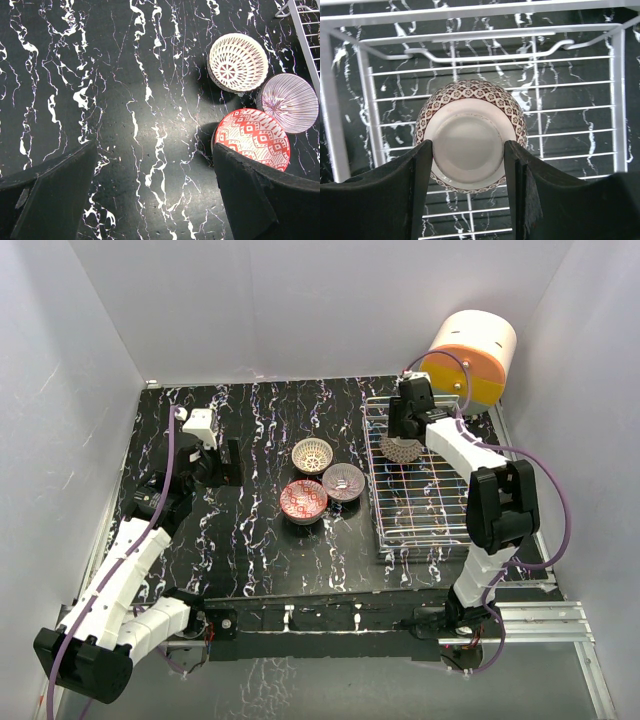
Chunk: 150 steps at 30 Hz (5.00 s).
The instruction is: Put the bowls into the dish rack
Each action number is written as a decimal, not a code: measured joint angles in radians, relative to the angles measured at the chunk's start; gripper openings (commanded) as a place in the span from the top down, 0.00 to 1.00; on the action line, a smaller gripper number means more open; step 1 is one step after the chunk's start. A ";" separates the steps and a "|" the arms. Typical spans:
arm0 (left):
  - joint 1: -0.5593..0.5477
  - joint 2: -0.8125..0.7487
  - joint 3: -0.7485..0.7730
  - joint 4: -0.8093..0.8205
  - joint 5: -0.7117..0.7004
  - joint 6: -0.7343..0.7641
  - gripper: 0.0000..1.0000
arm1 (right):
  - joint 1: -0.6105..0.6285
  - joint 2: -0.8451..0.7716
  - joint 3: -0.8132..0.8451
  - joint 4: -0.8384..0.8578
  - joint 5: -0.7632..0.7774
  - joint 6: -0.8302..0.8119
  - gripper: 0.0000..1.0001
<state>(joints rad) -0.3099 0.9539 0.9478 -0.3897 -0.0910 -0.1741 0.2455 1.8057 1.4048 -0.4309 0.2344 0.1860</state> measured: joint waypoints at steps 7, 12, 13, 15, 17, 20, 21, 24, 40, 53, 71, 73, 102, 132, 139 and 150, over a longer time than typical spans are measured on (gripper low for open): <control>0.000 0.000 0.000 0.000 0.000 0.002 0.03 | -0.075 0.001 0.000 0.001 0.006 0.000 0.54; 0.000 0.000 0.000 0.000 0.000 0.004 0.03 | -0.119 0.019 0.014 0.014 0.006 0.003 0.54; 0.000 0.000 0.000 0.000 -0.002 0.006 0.03 | -0.126 0.024 0.017 0.022 0.005 0.005 0.54; 0.000 0.000 0.000 0.000 -0.003 0.006 0.03 | -0.139 0.031 0.019 0.038 0.005 0.007 0.54; 0.000 0.000 0.000 0.000 -0.003 0.007 0.03 | -0.149 0.034 0.019 0.047 0.005 0.008 0.54; 0.000 0.000 0.000 0.000 -0.003 0.007 0.03 | -0.162 0.036 0.019 0.056 0.005 0.011 0.55; 0.000 0.000 0.000 0.000 -0.004 0.007 0.03 | -0.167 0.039 0.020 0.060 0.005 0.013 0.55; 0.000 0.001 0.000 0.000 -0.004 0.010 0.03 | -0.180 0.050 0.028 0.073 0.005 0.016 0.55; 0.000 0.023 0.000 0.000 -0.003 0.011 0.03 | -0.235 0.095 0.075 0.098 -0.003 0.026 0.51; 0.000 0.023 0.000 0.000 -0.004 0.015 0.03 | -0.235 0.103 0.079 0.156 -0.055 0.034 0.03; 0.000 0.021 0.000 0.000 -0.029 -0.003 0.03 | -0.037 -0.258 -0.062 0.145 -0.144 0.024 0.01; 0.000 0.020 0.000 0.000 -0.031 -0.008 0.03 | 0.045 -0.332 -0.103 0.144 -0.144 0.001 0.01; 0.000 -0.229 0.004 -0.044 -0.257 -0.055 0.03 | 0.578 -0.226 -0.226 0.125 -0.521 -0.238 0.22; 0.000 -0.247 0.007 -0.041 -0.294 -0.062 0.03 | 0.669 0.001 -0.201 0.119 -0.400 -0.294 0.59; 0.000 -0.249 0.006 -0.042 -0.294 -0.062 0.03 | 0.671 0.001 -0.190 0.115 -0.402 -0.293 0.57; 0.000 -0.249 0.005 -0.042 -0.294 -0.063 0.03 | 0.676 0.000 -0.175 0.121 -0.402 -0.290 0.79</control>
<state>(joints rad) -0.3099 0.7048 0.9531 -0.4313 -0.3851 -0.2367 0.9211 1.8053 1.2301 -0.3096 -0.1680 -0.1040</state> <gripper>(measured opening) 0.970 0.229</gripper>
